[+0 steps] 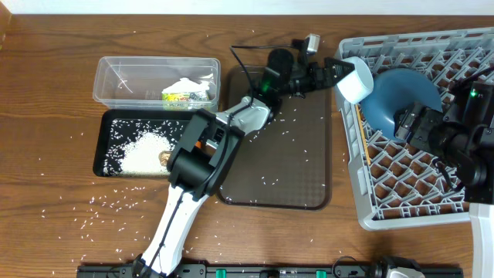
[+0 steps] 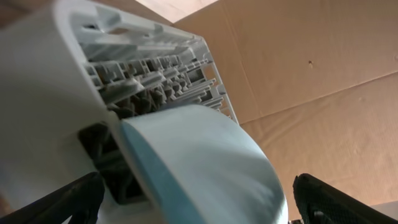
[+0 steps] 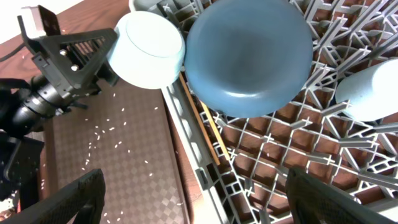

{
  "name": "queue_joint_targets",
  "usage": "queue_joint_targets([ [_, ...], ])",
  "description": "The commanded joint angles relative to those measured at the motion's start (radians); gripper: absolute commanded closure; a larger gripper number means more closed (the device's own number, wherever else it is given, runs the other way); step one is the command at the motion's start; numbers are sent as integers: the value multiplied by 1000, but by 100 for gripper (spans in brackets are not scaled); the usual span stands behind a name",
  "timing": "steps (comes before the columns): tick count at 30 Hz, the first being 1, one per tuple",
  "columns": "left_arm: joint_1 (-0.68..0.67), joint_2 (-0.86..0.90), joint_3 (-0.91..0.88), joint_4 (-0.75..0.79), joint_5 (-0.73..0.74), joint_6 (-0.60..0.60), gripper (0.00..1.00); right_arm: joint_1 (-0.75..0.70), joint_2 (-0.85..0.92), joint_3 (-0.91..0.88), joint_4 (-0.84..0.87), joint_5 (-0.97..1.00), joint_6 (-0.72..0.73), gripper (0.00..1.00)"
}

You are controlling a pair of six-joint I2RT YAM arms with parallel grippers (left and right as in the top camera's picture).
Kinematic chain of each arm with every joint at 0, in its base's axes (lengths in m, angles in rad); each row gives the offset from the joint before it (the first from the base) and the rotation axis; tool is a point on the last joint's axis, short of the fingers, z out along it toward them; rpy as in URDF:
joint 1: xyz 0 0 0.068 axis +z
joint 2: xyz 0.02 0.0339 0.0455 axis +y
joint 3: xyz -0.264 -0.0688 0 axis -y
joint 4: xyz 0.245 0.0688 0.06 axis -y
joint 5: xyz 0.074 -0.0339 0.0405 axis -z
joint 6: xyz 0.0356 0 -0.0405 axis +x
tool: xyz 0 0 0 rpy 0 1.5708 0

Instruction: Sort waste into correct bins and load items into the dishwasher rack

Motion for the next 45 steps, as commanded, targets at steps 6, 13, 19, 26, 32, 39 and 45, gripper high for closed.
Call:
queue_joint_targets([
  [6, 57, -48, 8, 2, 48, 71, 2, -9, 1, 3, 0, -1, -17, 14],
  [13, 128, -241, 8, -409, 43, 400, 2, -8, -3, 3, 0, -2, -32, 17],
  [19, 185, -571, 8, -1133, -232, 809, 2, -6, -71, 3, 20, -53, -117, 19],
  [26, 260, -967, 8, -1738, -655, 912, 2, 11, -259, 3, 68, -370, -334, 9],
  [32, 274, -1217, 8, -1987, -890, 912, 2, 10, -390, 3, 53, -390, -345, 1],
  [39, 274, -1403, 8, -2039, -894, 911, 2, 10, -447, 3, 43, -395, -341, 1],
  [45, 274, -1493, 8, -2049, -894, 912, 2, 10, -446, 3, 44, -401, -338, 1],
])
